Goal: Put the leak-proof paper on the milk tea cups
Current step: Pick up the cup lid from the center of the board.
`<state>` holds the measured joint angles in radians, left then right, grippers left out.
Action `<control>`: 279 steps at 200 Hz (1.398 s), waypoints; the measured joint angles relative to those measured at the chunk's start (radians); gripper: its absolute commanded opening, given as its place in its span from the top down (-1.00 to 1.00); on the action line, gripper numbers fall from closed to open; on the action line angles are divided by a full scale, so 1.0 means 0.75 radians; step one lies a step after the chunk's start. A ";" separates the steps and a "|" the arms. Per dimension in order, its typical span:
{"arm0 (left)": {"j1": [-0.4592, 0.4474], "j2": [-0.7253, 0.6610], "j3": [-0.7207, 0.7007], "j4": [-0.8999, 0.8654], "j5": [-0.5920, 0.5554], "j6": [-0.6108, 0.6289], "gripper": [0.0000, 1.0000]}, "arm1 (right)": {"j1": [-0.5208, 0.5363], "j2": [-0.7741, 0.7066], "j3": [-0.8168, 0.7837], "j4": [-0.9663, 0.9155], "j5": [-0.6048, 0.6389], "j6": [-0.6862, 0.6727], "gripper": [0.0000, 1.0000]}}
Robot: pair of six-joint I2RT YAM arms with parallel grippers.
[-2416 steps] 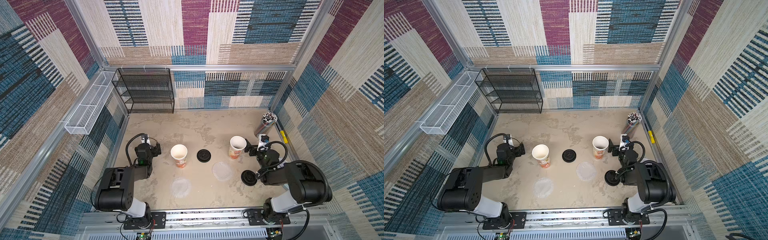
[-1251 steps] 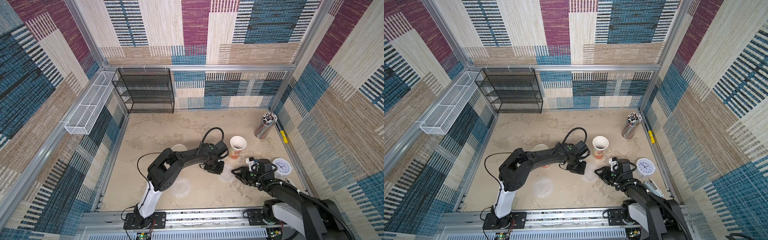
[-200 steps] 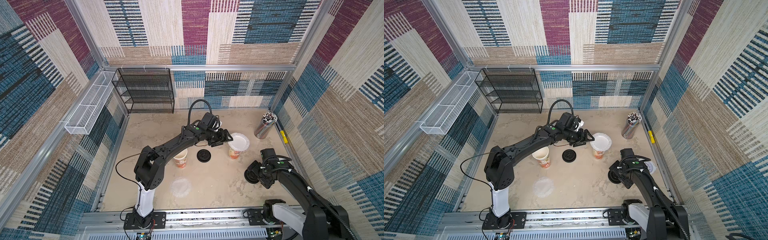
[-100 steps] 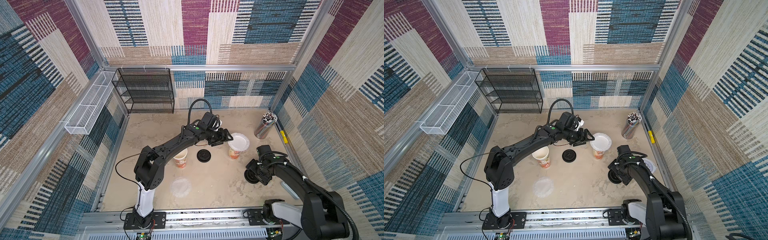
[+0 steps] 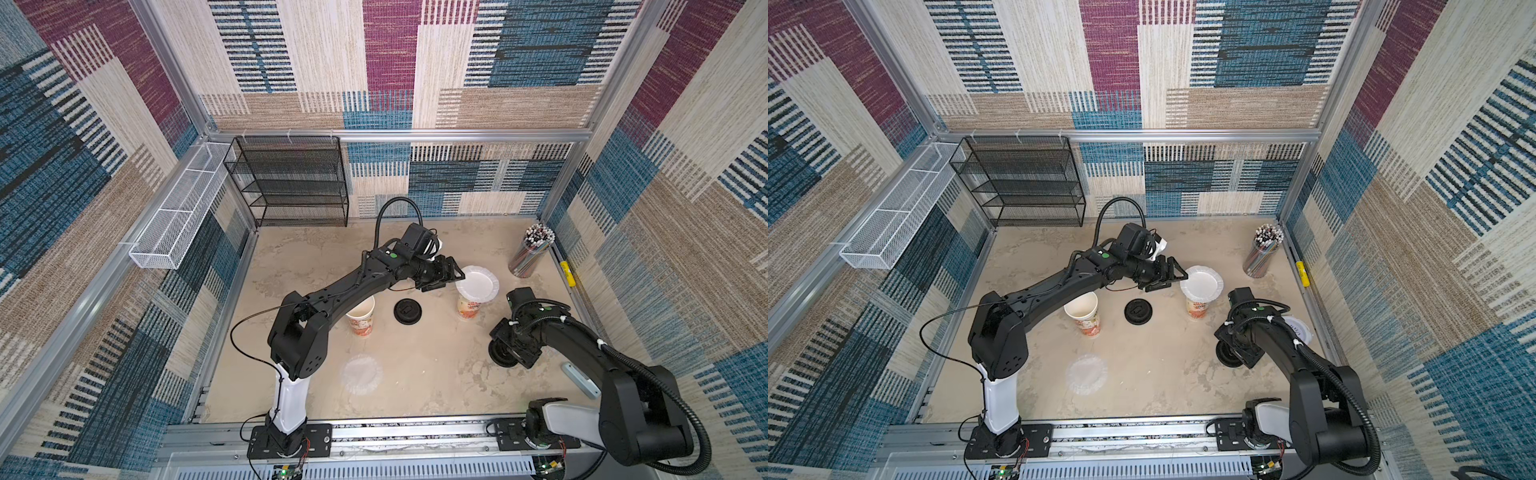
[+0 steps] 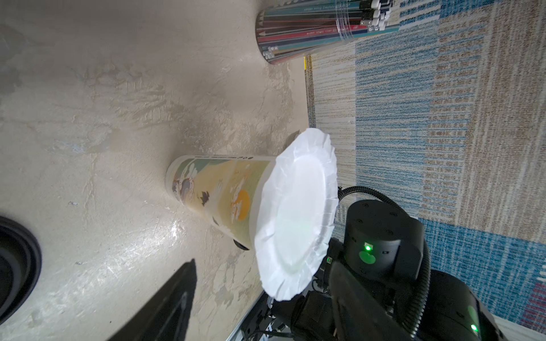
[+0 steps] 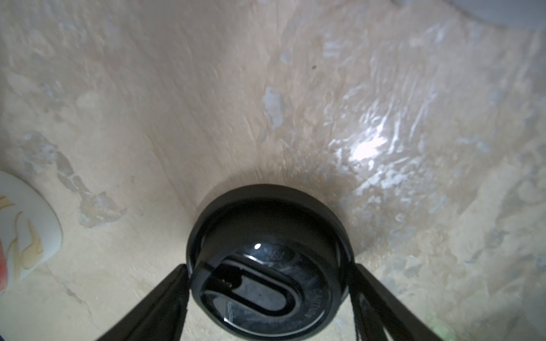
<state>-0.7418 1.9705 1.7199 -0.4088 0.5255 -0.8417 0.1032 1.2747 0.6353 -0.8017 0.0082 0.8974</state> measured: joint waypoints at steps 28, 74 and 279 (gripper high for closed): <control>0.003 0.000 0.001 0.000 0.000 0.000 -0.48 | 0.003 0.023 0.008 -0.006 0.006 0.004 -0.72; 0.011 0.000 0.001 0.001 0.001 0.000 -0.48 | 0.009 0.054 0.016 -0.017 0.037 0.014 -0.60; 0.017 0.010 0.065 -0.001 0.005 0.015 -0.50 | 0.008 -0.219 0.620 -0.460 0.320 -0.080 -0.19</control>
<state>-0.7288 1.9778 1.7687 -0.4095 0.5289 -0.8307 0.1093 1.1103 1.1000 -1.1469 0.2481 0.8371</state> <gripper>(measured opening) 0.747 0.716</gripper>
